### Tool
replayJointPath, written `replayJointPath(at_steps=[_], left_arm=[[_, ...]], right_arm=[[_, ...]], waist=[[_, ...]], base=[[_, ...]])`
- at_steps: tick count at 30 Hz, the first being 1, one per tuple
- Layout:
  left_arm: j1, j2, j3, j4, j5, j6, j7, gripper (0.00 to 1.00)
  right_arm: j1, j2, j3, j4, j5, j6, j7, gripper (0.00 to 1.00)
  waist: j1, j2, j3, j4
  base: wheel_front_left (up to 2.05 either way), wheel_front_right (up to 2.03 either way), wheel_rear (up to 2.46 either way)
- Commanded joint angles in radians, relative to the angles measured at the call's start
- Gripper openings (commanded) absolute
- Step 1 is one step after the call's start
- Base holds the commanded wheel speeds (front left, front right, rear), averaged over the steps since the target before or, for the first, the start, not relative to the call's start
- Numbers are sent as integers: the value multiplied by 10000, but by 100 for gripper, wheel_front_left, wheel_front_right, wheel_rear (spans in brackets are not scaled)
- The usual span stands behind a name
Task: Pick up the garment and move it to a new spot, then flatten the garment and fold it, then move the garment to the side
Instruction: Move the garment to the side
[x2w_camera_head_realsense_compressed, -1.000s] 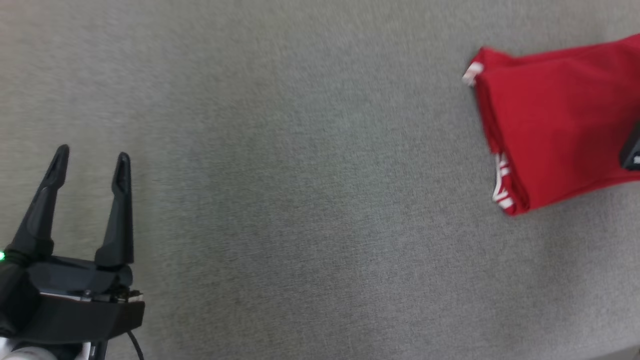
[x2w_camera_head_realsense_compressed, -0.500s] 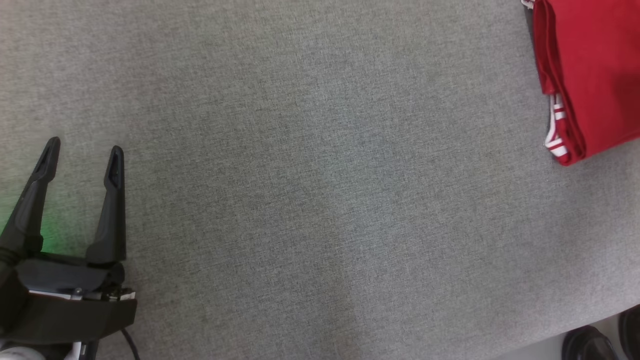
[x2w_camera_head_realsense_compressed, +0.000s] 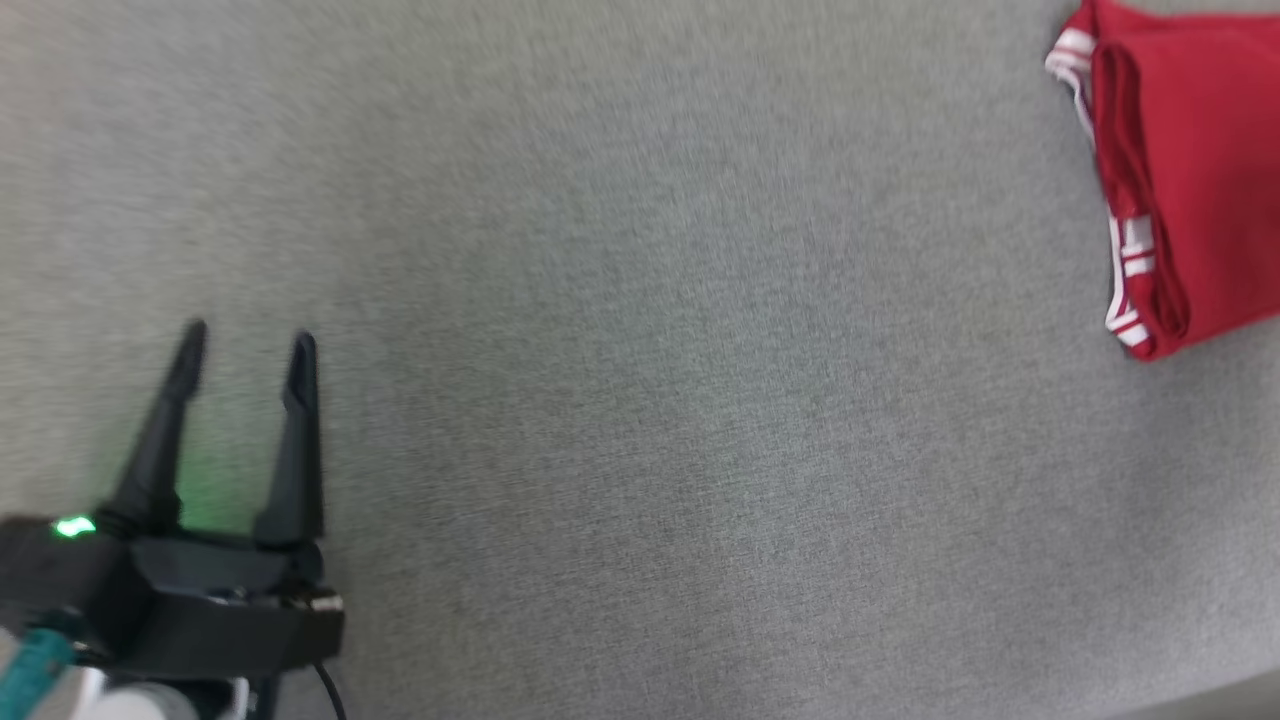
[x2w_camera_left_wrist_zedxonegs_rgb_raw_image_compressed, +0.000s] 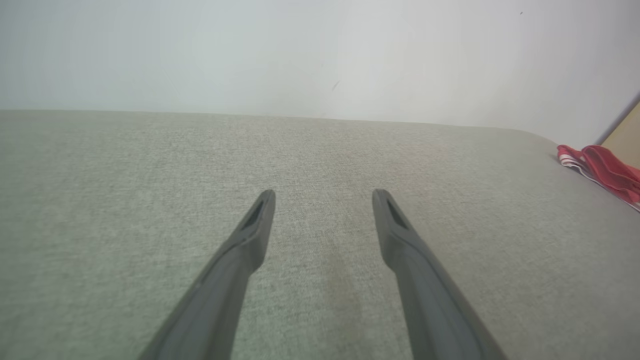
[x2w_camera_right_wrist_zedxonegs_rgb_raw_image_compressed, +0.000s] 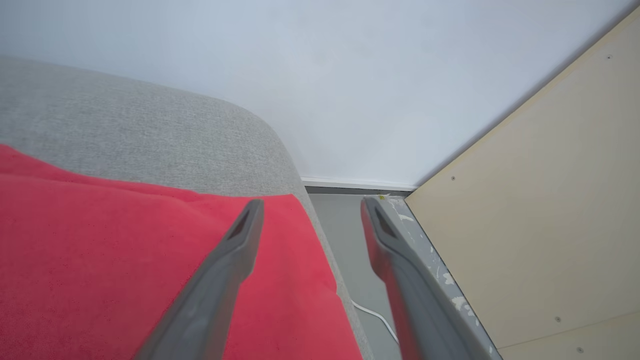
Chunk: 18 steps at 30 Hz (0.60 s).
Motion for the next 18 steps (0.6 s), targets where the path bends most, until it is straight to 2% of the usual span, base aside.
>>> replayJointPath(at_steps=[1,5,7,10,13,18], left_arm=[[294,-168,-119,488,-65,-34,-355,100],[711,-463,-247,1201,-46,59,-773,100],[1053,-619,-253,1623,-83,155,-1003,100],[1565,-854,-211,2013,-166,206,-1248,100],[2051,-1020,-86,2399,-176,238,-1403,100],[2478,-1322,142,2966,-266,150,-1489,100]], right_arm=[[796,164,25,-75,349,-21,-438,100],[1929,645,122,-582,920,-21,-880,100],[2888,1202,149,-1129,1619,-21,-1030,100],[4313,1935,709,-2296,2904,-21,-978,100],[5940,2528,1209,-3752,3789,-21,-625,100],[7876,3005,1611,-5733,4518,-21,258,100]], waist=[[0,-1,-1440,773],[0,-1,-2474,1076],[0,-1,-3193,1251],[0,-1,-4090,1401],[0,-1,-4834,1518],[0,-1,-5635,1727]], base=[[0,0,0],[0,0,0],[0,0,0],[0,0,0],[0,0,0],[0,0,0]])
